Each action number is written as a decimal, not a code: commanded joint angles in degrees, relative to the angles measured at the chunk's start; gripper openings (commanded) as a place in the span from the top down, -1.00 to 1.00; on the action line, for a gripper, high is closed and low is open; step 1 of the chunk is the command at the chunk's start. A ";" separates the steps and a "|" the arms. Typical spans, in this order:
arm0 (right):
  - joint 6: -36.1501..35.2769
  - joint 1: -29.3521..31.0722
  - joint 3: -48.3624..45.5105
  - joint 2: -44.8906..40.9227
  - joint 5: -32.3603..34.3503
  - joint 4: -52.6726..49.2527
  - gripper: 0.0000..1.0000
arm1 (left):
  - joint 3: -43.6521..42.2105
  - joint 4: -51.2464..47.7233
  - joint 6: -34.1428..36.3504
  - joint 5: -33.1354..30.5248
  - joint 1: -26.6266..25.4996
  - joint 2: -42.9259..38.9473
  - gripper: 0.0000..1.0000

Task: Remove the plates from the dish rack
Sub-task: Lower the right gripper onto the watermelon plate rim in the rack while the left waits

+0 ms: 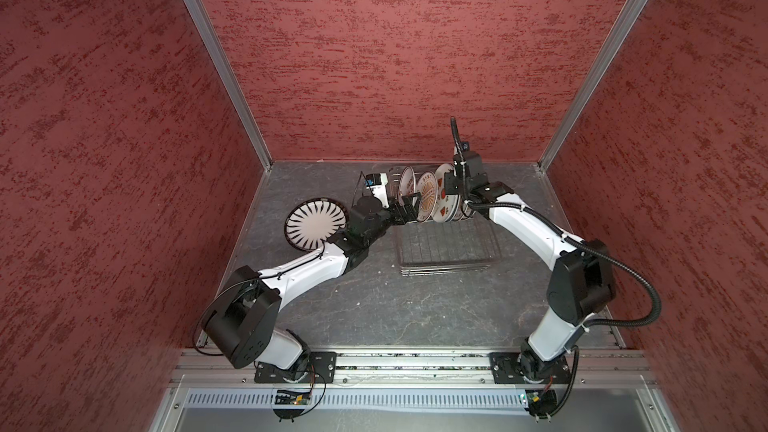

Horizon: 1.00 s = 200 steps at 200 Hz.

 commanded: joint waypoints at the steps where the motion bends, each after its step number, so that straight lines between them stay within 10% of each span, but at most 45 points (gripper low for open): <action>1: 0.09 -0.27 1.94 2.45 -0.20 -2.61 0.59 | 0.53 0.36 -0.47 1.00 0.66 0.31 -0.99; 200: 0.46 2.03 10.09 10.18 3.64 -7.56 0.57 | -1.21 3.78 -2.82 4.69 3.72 2.72 -0.99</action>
